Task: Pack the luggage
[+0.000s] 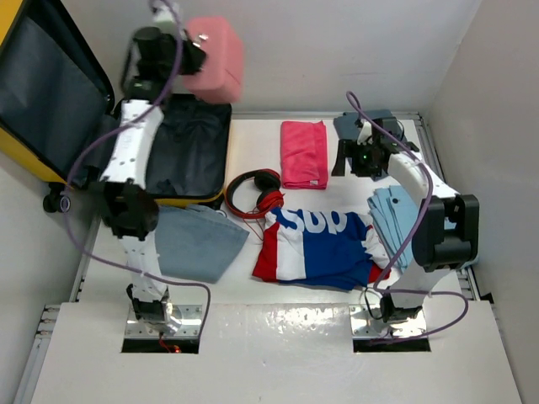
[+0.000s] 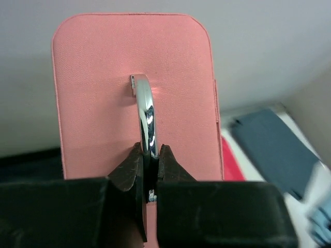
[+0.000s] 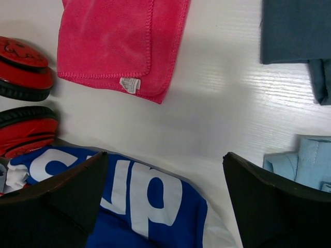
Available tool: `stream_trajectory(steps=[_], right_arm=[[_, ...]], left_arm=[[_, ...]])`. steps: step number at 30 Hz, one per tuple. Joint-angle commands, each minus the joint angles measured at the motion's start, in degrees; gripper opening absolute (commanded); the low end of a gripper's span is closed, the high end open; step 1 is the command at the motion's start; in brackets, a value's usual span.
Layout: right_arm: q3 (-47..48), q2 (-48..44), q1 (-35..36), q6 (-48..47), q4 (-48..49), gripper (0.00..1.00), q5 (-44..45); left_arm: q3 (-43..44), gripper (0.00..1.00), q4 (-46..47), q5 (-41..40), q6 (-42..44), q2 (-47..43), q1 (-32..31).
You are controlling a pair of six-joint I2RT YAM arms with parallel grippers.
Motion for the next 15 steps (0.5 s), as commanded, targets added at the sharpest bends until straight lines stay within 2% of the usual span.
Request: stream_trajectory(steps=[1,3,7,10,15], right_arm=[[2.8,0.4,0.8,1.0,1.8,0.91,-1.0],[3.0,0.7,1.1,1.0,2.0,0.91,-1.1],[3.4,1.6,2.3,1.1,2.3,0.91,-1.1],[4.3,2.6,2.8,1.1,2.0,0.91,-1.1],[5.3,3.5,3.7,1.2,1.7,0.91,-1.0]], left_arm=[[-0.4,0.0,4.1,-6.0,8.2,-9.8,6.6],[-0.4,0.0,0.5,-8.5,10.2,-10.3,8.9],[-2.8,0.0,-3.6,-8.5,12.6,-10.3,16.0],[-6.0,0.0,-3.6,-12.0,16.1,-10.8,17.4],[-10.7,0.0,-4.3,-31.0,32.3,-8.9,12.3]])
